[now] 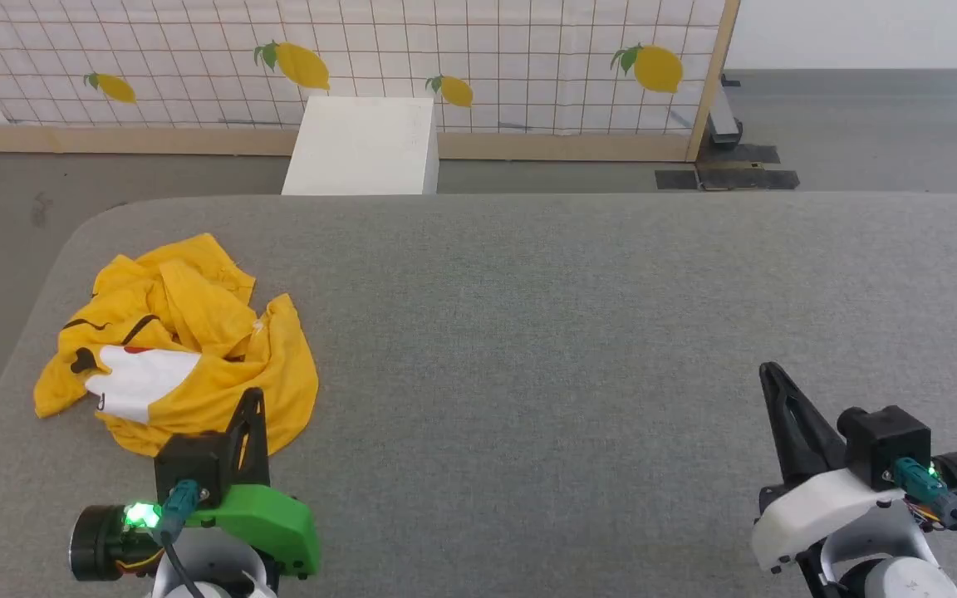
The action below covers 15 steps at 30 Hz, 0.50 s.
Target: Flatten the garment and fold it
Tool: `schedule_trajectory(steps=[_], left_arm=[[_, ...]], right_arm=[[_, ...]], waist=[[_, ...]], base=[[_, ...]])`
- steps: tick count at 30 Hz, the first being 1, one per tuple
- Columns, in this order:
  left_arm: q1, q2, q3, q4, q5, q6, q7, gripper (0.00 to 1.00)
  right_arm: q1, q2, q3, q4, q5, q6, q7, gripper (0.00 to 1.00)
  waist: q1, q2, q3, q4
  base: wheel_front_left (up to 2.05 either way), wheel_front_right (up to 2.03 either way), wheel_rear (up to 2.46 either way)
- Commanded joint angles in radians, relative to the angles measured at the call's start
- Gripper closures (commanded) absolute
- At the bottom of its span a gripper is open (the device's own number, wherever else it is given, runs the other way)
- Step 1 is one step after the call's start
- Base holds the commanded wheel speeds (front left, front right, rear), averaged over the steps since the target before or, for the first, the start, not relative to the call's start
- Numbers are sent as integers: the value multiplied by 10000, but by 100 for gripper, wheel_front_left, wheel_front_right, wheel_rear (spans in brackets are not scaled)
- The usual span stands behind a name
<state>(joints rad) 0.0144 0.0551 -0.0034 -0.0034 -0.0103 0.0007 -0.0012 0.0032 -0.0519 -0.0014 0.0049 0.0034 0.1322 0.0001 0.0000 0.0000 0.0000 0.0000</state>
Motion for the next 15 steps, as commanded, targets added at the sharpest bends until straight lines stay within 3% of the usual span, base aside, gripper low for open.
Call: schedule_trajectory(steps=[1, 15], left_arm=[[-144, -49, 34, 34, 103, -7, 12, 100], [-144, -49, 34, 34, 103, -7, 12, 100]], right_arm=[[-32, 17, 14, -49, -34, -15, -1, 100], [-32, 17, 14, -49, -34, -15, -1, 100]], waist=[[0, 0, 0, 0], [0, 0, 0, 0]], base=[[0, 0, 0], [0, 0, 0]])
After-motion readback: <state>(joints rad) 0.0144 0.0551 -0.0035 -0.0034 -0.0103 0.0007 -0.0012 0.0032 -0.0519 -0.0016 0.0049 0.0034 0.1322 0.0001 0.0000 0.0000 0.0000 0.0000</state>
